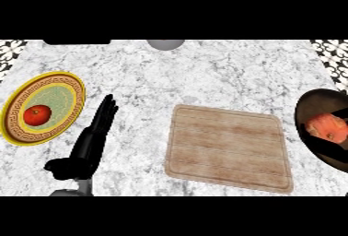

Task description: Pick the squash from the cutting board and place it in the pan

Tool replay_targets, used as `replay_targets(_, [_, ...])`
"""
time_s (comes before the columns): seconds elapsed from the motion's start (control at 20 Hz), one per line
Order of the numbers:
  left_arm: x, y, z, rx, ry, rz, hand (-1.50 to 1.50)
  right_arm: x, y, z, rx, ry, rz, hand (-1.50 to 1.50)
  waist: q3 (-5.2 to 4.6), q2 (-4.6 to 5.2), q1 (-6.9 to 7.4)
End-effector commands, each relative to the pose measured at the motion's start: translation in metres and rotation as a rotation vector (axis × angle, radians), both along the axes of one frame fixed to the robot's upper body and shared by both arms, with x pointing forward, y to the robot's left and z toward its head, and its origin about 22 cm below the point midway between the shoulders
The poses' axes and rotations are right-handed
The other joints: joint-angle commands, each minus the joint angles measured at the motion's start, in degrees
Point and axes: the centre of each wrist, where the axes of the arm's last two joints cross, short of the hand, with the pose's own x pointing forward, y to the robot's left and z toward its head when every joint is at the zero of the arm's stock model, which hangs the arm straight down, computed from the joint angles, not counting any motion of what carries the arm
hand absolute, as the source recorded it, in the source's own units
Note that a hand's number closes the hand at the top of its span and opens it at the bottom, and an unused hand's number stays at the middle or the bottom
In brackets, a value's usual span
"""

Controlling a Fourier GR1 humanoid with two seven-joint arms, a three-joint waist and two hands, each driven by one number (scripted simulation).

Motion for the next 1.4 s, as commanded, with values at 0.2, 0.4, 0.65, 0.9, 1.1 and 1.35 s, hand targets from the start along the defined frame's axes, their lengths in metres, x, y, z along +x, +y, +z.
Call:
replay_targets(0.2, [0.005,-0.005,0.001,0.004,-0.033,-0.012,0.00,0.032,-0.069,-0.009,-0.011,-0.176,-0.174,1.50,0.10,0.32,1.22])
replay_targets(0.4, [0.007,0.006,0.007,0.000,-0.032,-0.014,0.00,0.022,-0.121,-0.026,-0.007,-0.179,-0.169,1.50,0.13,0.36,1.19])
replay_targets(0.65, [0.007,-0.014,0.005,-0.002,-0.021,-0.015,0.00,0.062,-0.141,-0.020,0.003,-0.180,-0.158,1.50,0.15,0.53,1.88])
replay_targets(0.9, [0.007,-0.013,0.006,0.003,-0.035,-0.050,0.00,0.046,-0.143,-0.053,0.064,0.339,-0.102,-1.50,0.15,1.15,3.63])
replay_targets(1.1, [0.006,-0.007,0.001,0.005,-0.025,-0.055,0.00,0.065,-0.130,-0.058,0.259,0.355,0.030,-1.50,0.34,1.27,3.87])
replay_targets(1.35, [0.002,-0.017,-0.004,-0.010,-0.017,-0.058,0.00,0.085,-0.134,-0.037,0.272,0.209,0.074,-1.50,0.26,0.97,3.02])
